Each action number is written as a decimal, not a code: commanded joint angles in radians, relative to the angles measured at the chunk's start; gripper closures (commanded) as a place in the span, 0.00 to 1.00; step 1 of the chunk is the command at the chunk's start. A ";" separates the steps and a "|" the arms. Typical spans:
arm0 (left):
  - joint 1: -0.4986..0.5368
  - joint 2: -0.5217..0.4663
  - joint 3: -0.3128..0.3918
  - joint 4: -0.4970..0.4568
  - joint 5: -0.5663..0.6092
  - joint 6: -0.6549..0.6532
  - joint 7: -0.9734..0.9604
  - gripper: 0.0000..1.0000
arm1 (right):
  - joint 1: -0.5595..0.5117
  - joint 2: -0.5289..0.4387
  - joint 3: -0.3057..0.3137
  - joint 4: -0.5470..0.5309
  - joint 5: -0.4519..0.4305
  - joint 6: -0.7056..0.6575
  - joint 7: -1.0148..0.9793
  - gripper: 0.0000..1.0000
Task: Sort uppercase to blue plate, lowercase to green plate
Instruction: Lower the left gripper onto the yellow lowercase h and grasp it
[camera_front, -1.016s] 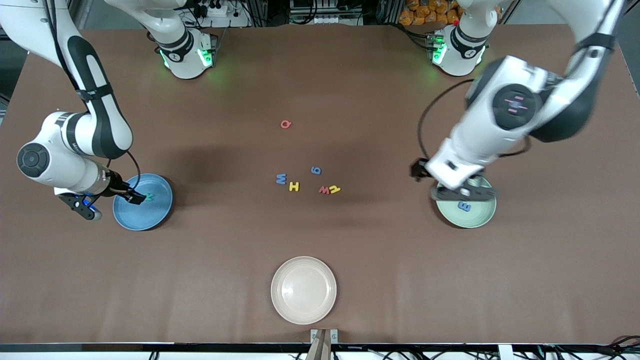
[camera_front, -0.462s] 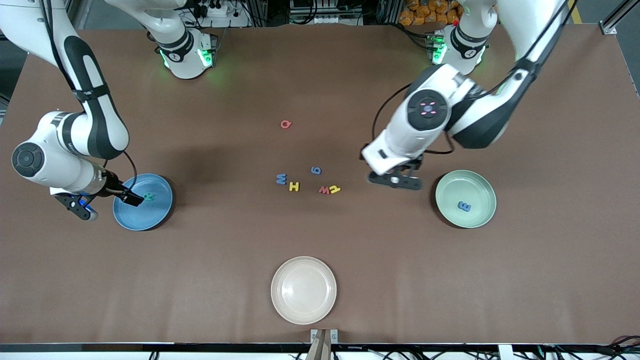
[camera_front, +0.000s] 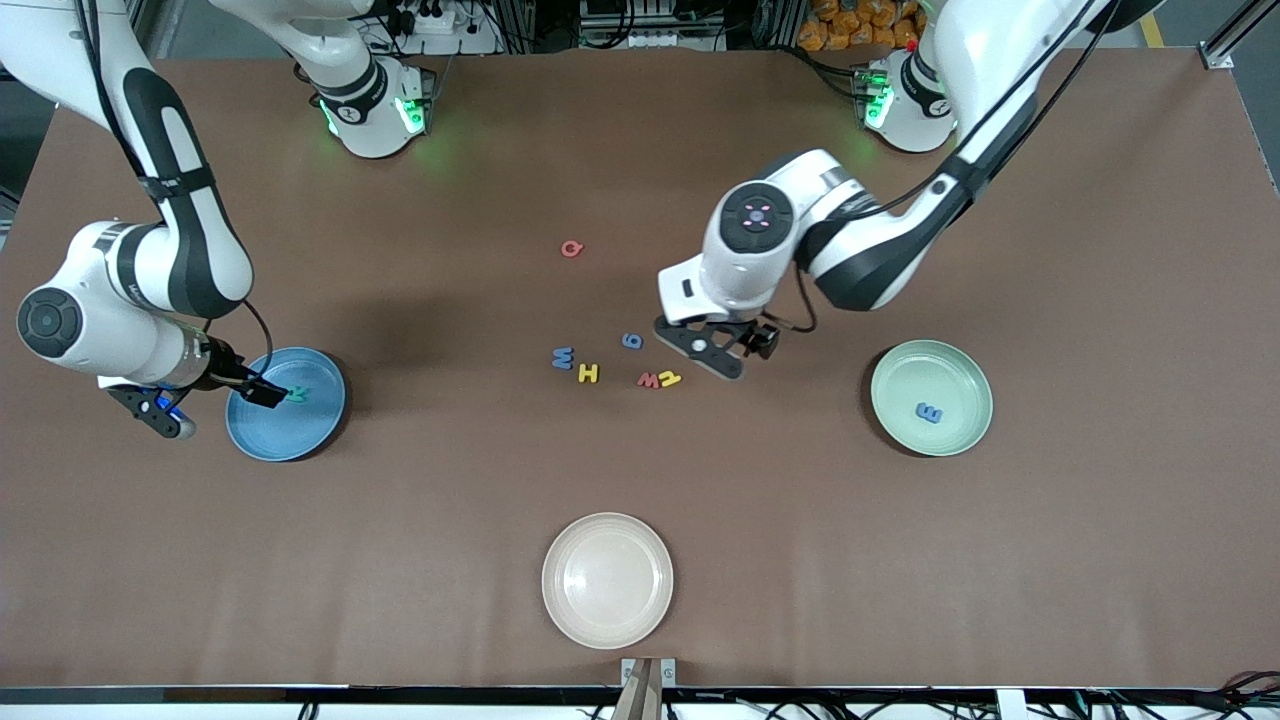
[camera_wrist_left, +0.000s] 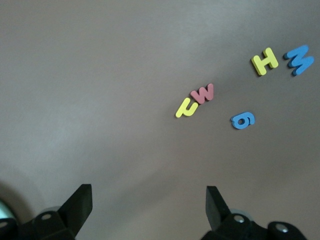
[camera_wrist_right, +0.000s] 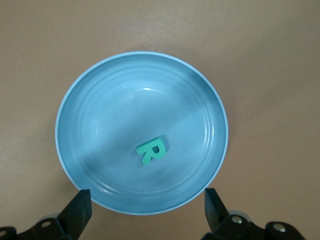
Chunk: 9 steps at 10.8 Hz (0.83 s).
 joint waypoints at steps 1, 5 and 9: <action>-0.041 0.075 -0.001 0.007 0.117 0.076 0.026 0.00 | -0.024 -0.032 0.013 -0.009 -0.003 -0.025 -0.017 0.00; -0.062 0.128 0.005 -0.018 0.177 0.220 0.055 0.00 | -0.026 -0.036 0.013 -0.006 0.002 -0.022 -0.011 0.00; -0.059 0.180 0.013 -0.047 0.288 0.319 0.055 0.00 | -0.026 -0.027 0.013 0.011 0.009 -0.022 -0.012 0.00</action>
